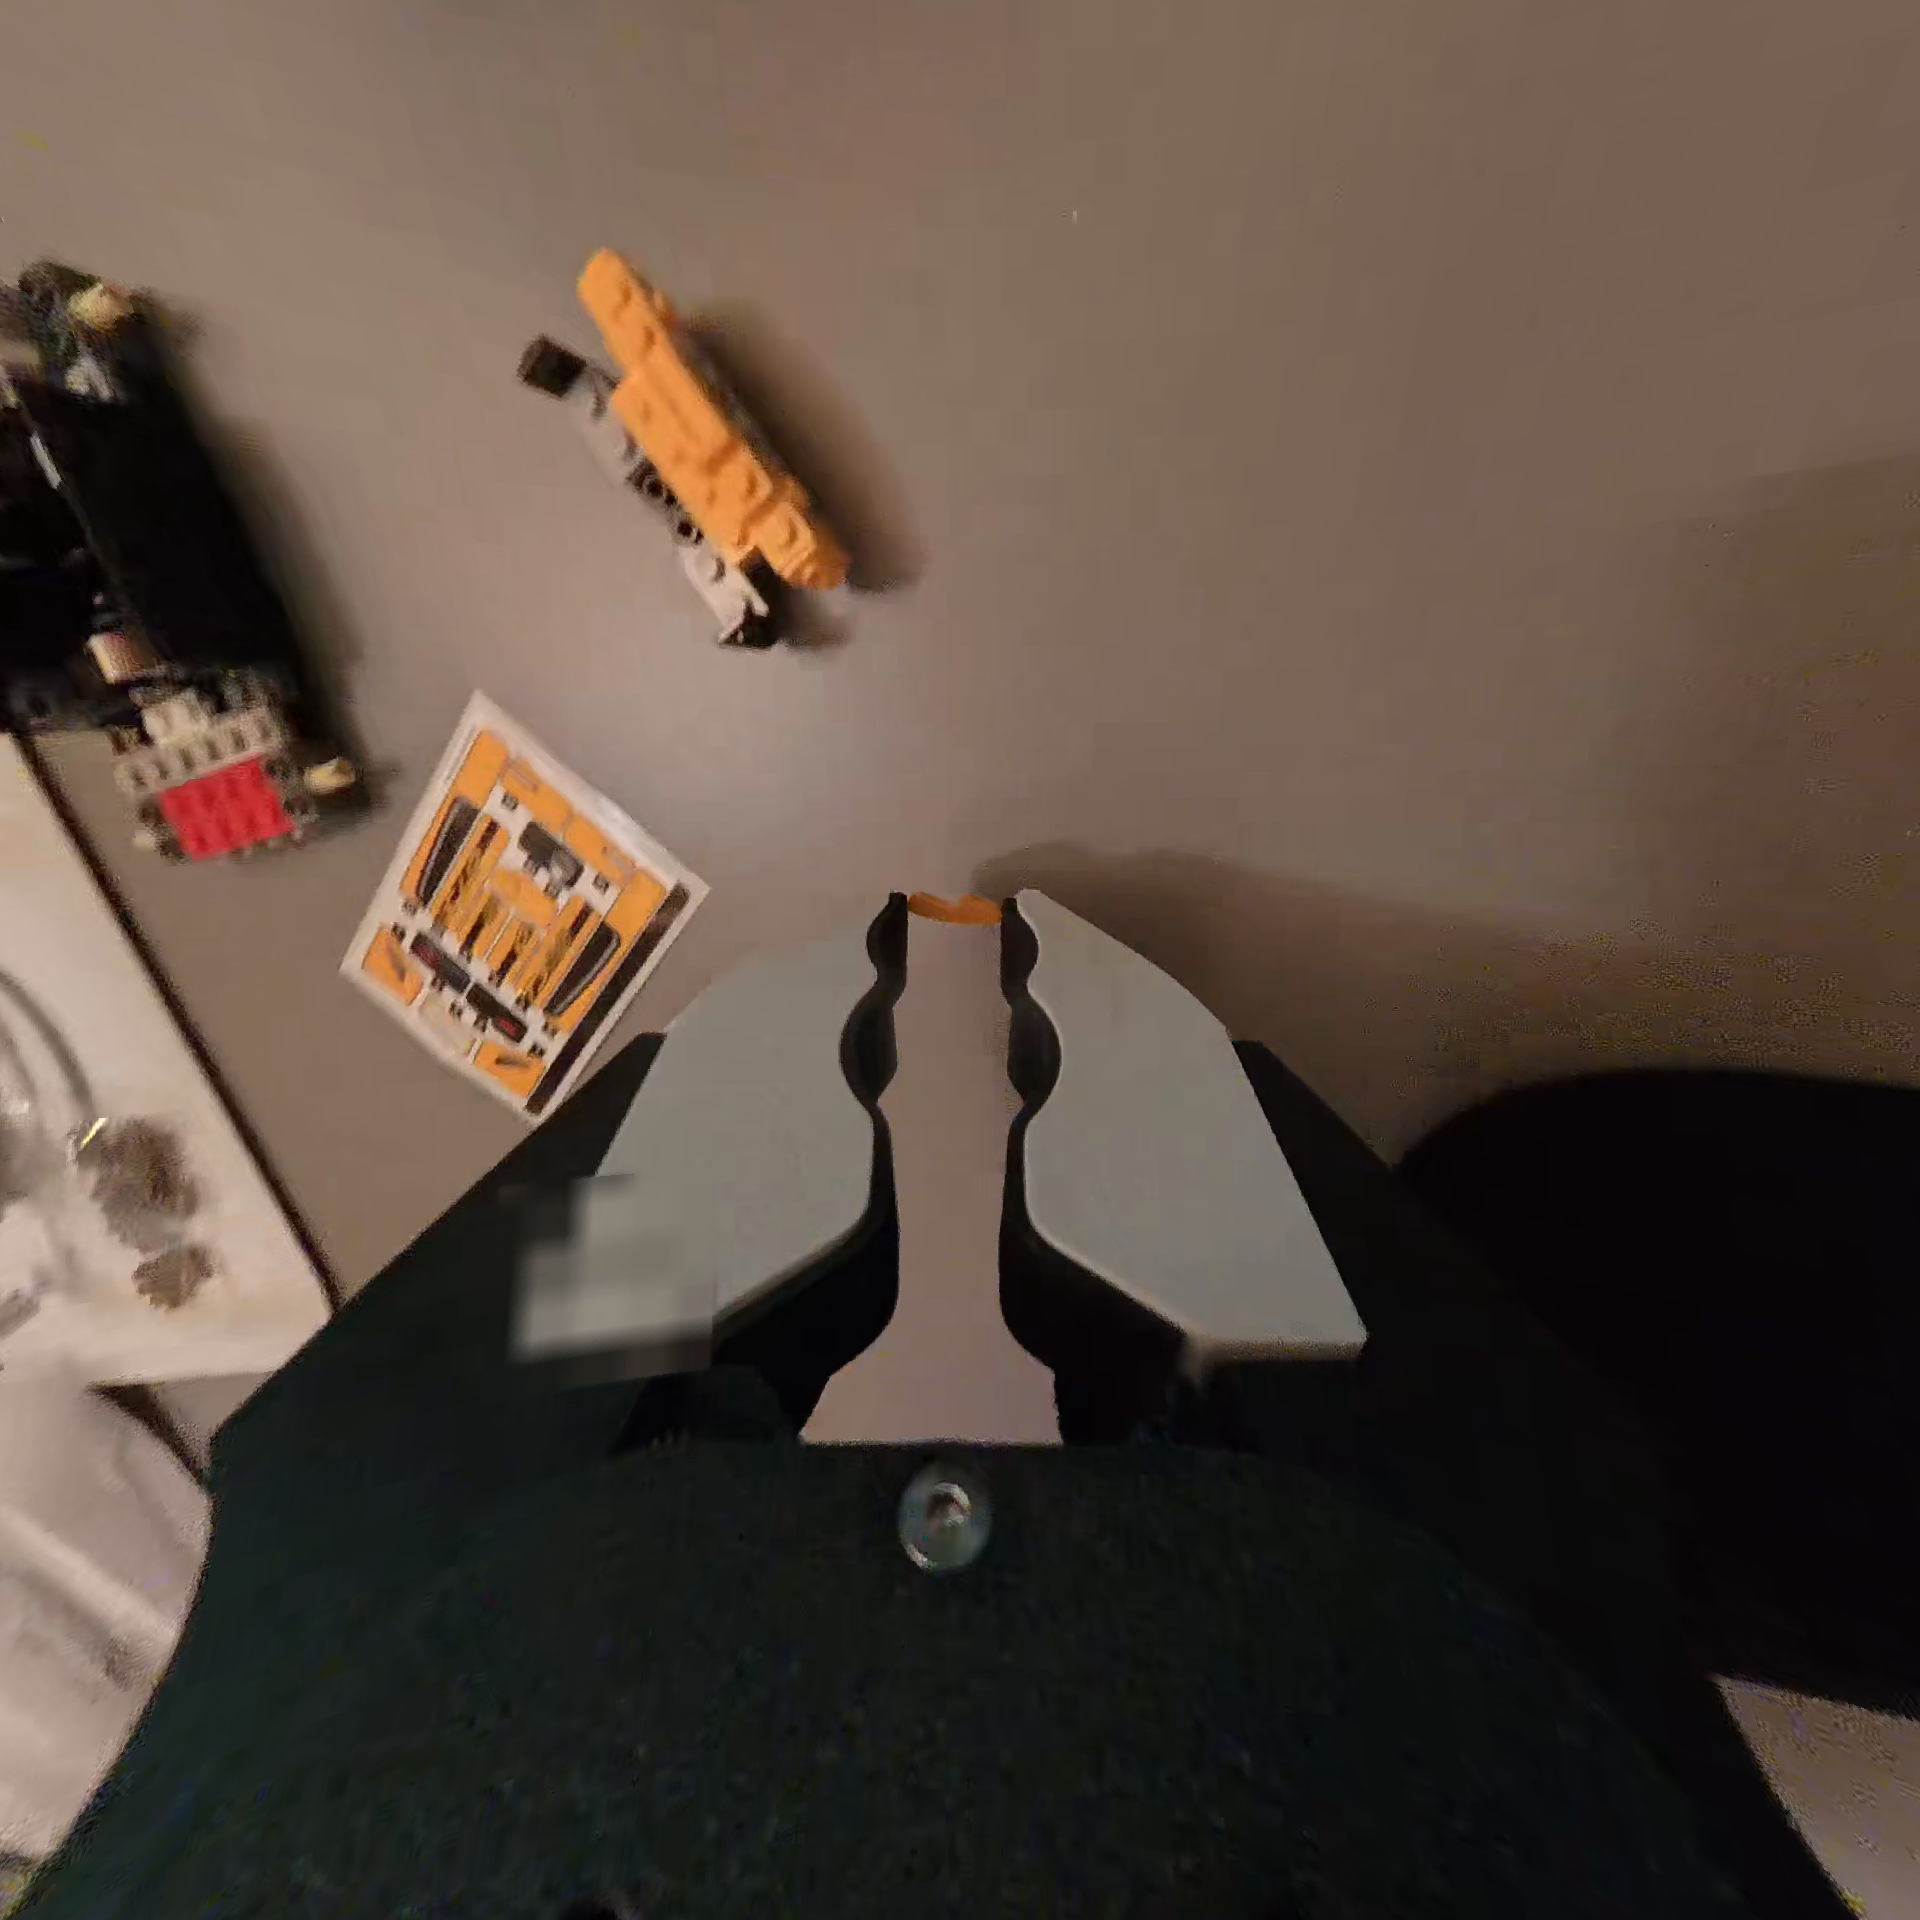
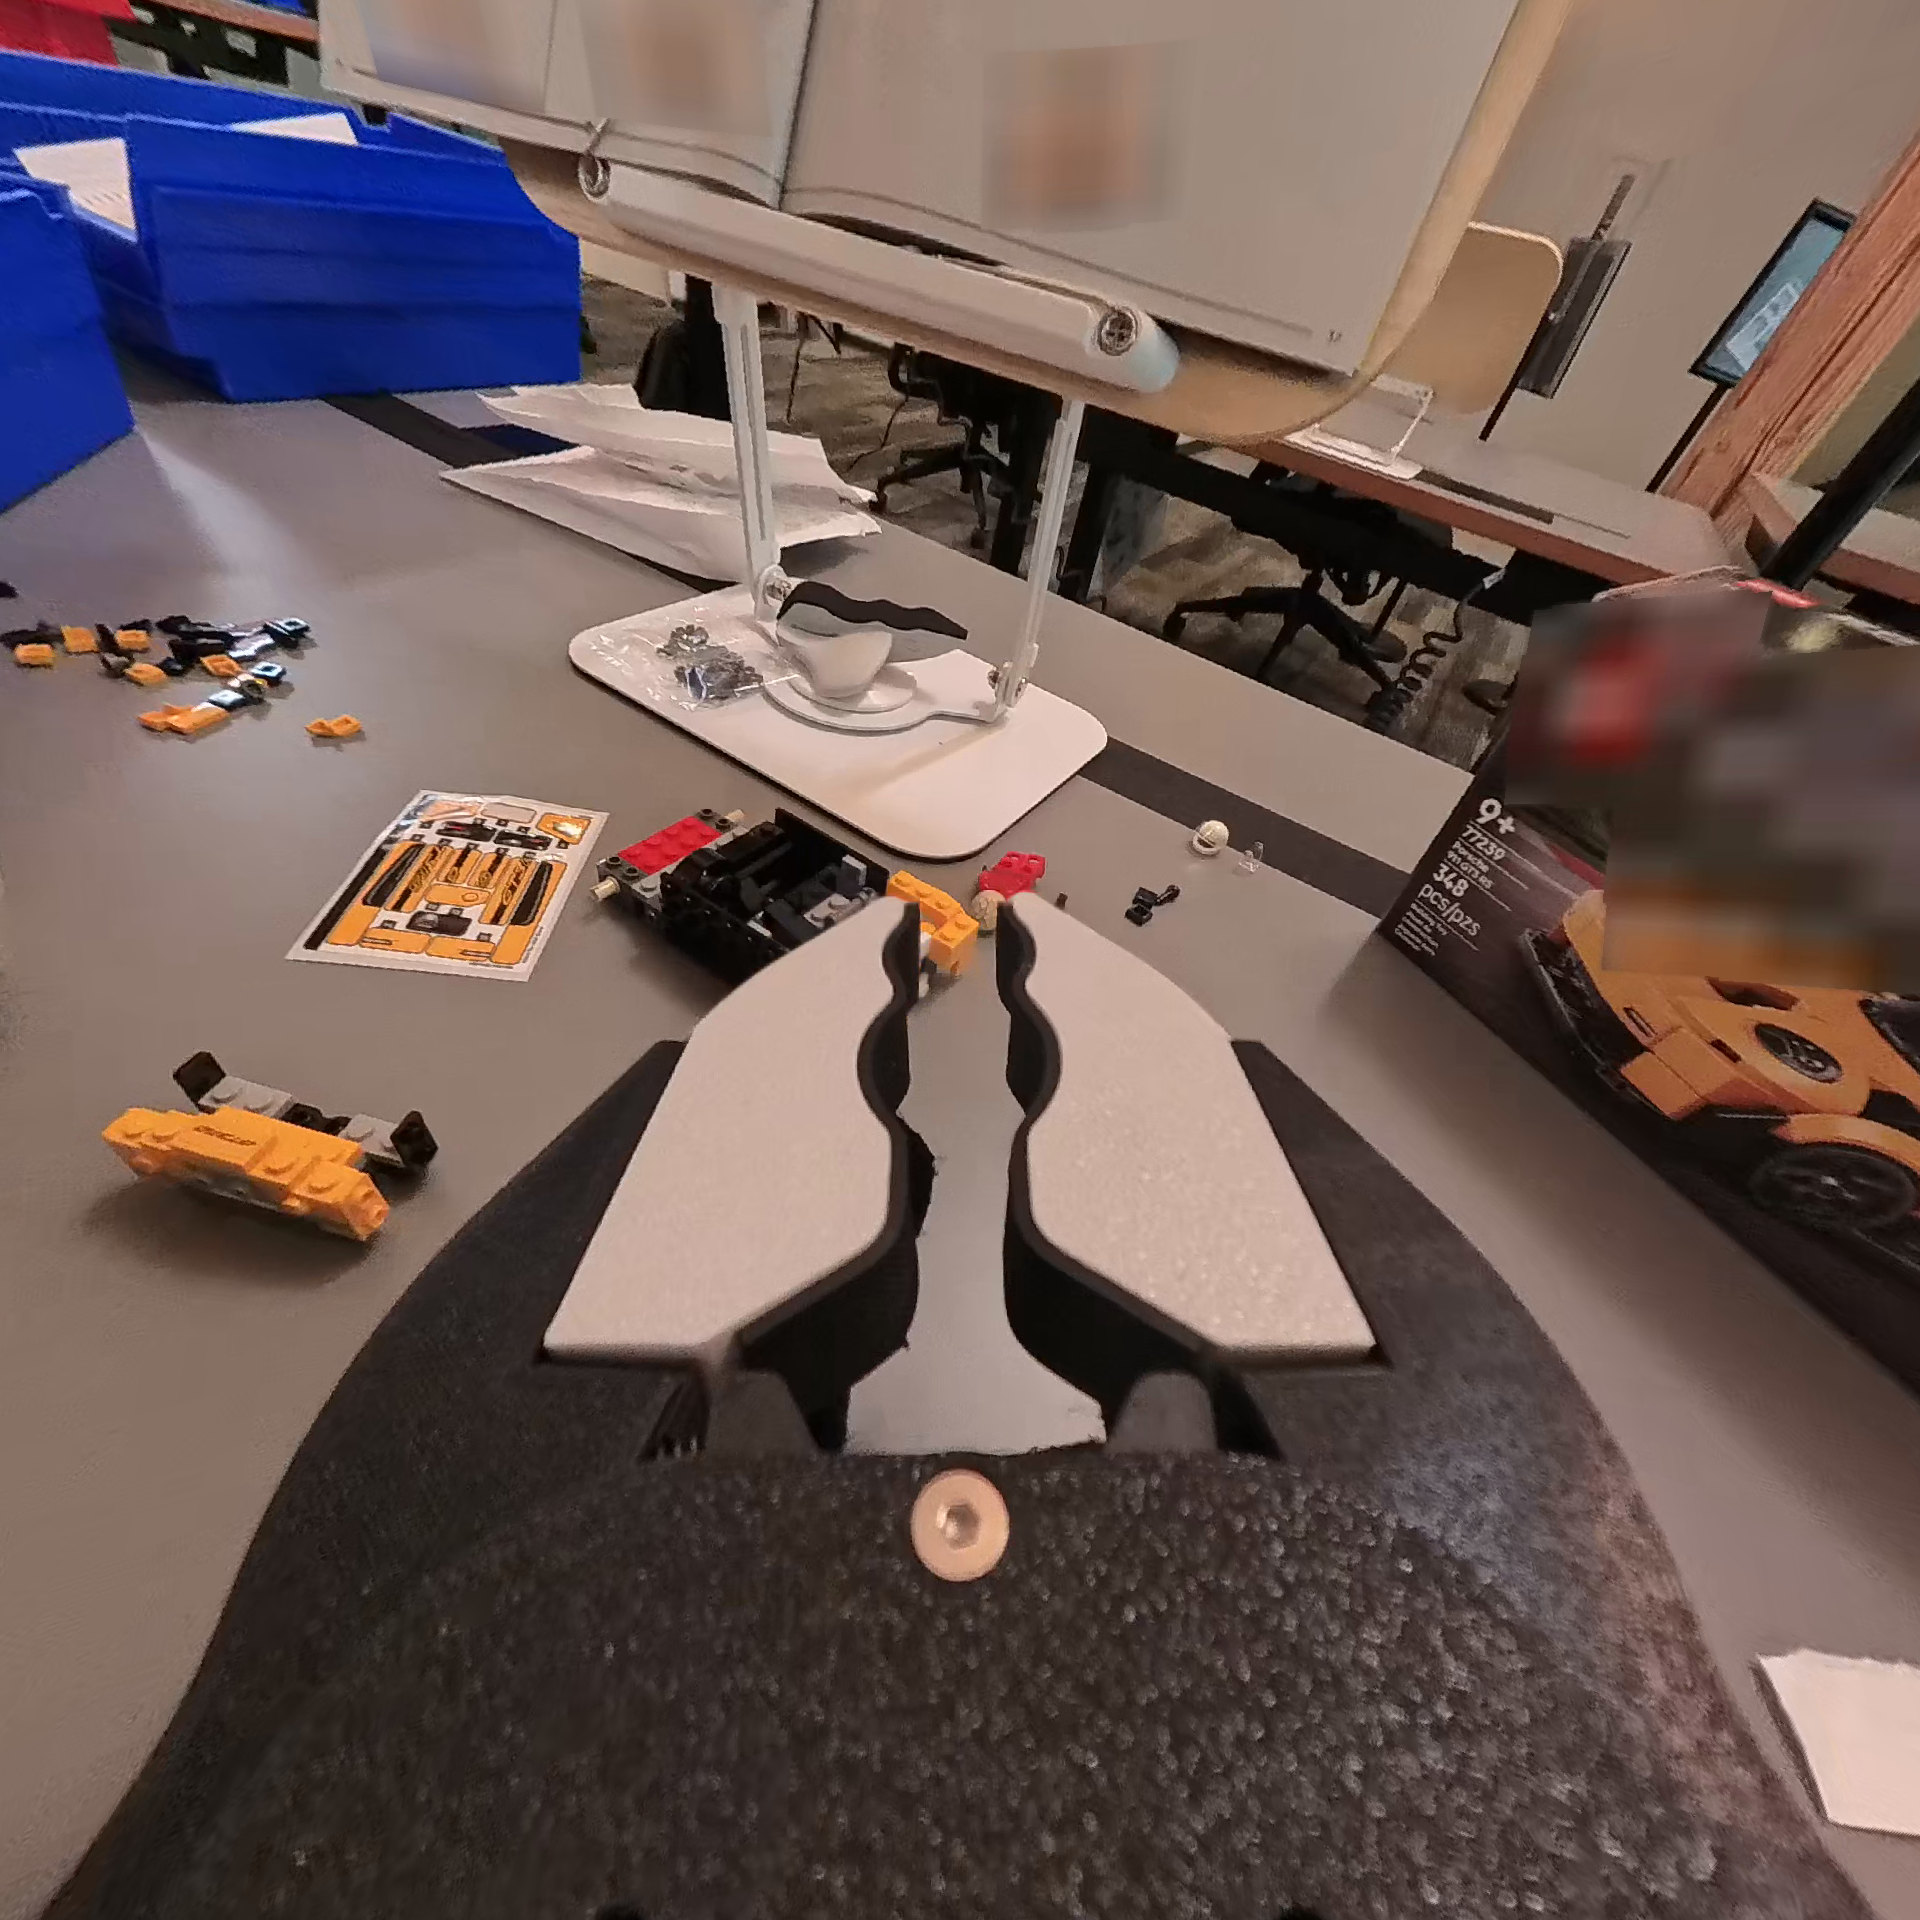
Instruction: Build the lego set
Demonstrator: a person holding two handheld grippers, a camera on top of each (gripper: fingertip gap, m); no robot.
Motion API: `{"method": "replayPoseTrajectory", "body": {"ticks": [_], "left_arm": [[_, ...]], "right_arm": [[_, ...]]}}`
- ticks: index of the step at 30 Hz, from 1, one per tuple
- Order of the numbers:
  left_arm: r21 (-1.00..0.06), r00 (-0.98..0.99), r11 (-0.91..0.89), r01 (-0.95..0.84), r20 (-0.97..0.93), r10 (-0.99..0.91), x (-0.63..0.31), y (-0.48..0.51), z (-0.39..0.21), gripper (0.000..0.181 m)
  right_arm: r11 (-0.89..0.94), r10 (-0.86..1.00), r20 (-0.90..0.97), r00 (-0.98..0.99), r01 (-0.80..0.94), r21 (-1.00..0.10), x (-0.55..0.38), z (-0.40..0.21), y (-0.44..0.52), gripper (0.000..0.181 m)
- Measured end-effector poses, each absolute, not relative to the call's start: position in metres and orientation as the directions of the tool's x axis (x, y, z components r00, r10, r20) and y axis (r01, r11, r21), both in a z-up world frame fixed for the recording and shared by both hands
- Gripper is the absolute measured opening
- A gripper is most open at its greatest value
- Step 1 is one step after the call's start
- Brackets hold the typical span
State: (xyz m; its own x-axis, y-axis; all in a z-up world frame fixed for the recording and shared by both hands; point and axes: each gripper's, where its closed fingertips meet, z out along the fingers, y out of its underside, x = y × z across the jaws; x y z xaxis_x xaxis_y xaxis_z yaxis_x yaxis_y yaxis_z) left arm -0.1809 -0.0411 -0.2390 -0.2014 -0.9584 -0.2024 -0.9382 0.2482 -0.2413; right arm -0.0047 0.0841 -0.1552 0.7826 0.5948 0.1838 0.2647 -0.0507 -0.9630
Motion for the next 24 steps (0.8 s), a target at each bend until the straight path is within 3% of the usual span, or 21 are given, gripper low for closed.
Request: {"method": "replayPoseTrajectory", "body": {"ticks": [3, 7, 12, 15, 18, 20, 24], "left_arm": [[-0.289, -0.21, 0.251, -0.924, -0.165, -0.964, -0.165, -0.045, -0.247, 0.017], [-0.368, -0.149, 0.188, -0.911, -0.132, -0.98, -0.165, -0.047, -0.241, 0.038], [-0.456, 0.017, 0.066, -0.887, -0.177, -0.984, -0.208, -0.037, -0.197, 0.041], [-0.517, 0.253, -0.078, -0.852, -0.276, -0.928, -0.275, -0.007, -0.145, 0.032], [-0.584, 0.564, -0.289, -0.759, -0.366, -0.74, -0.384, 0.036, -0.1, 0.024], [-0.564, 0.698, -0.452, -0.691, -0.359, -0.62, -0.466, 0.053, -0.103, 0.03], [-0.479, 0.878, -0.741, -0.471, -0.173, -0.447, -0.567, 0.063, -0.159, 0.03]], "right_arm": [[-0.047, 0.595, 0.193, 0.78, 0.274, -0.961, -0.005, -0.156, 0.084, 0.014], [-0.047, 0.602, 0.19, 0.776, 0.272, -0.961, -0.007, -0.156, 0.083, 0.014], [-0.055, 0.607, 0.178, 0.775, 0.264, -0.963, -0.007, -0.157, 0.083, 0.014], [-0.054, 0.607, 0.174, 0.775, 0.259, -0.964, -0.007, -0.155, 0.083, 0.014], [-0.054, 0.613, 0.166, 0.773, 0.251, -0.967, -0.009, -0.154, 0.082, 0.014], [-0.054, 0.617, 0.162, 0.77, 0.247, -0.968, -0.01, -0.153, 0.081, 0.014], [-0.058, 0.616, 0.162, 0.771, 0.249, -0.967, -0.01, -0.155, 0.081, 0.014]]}}
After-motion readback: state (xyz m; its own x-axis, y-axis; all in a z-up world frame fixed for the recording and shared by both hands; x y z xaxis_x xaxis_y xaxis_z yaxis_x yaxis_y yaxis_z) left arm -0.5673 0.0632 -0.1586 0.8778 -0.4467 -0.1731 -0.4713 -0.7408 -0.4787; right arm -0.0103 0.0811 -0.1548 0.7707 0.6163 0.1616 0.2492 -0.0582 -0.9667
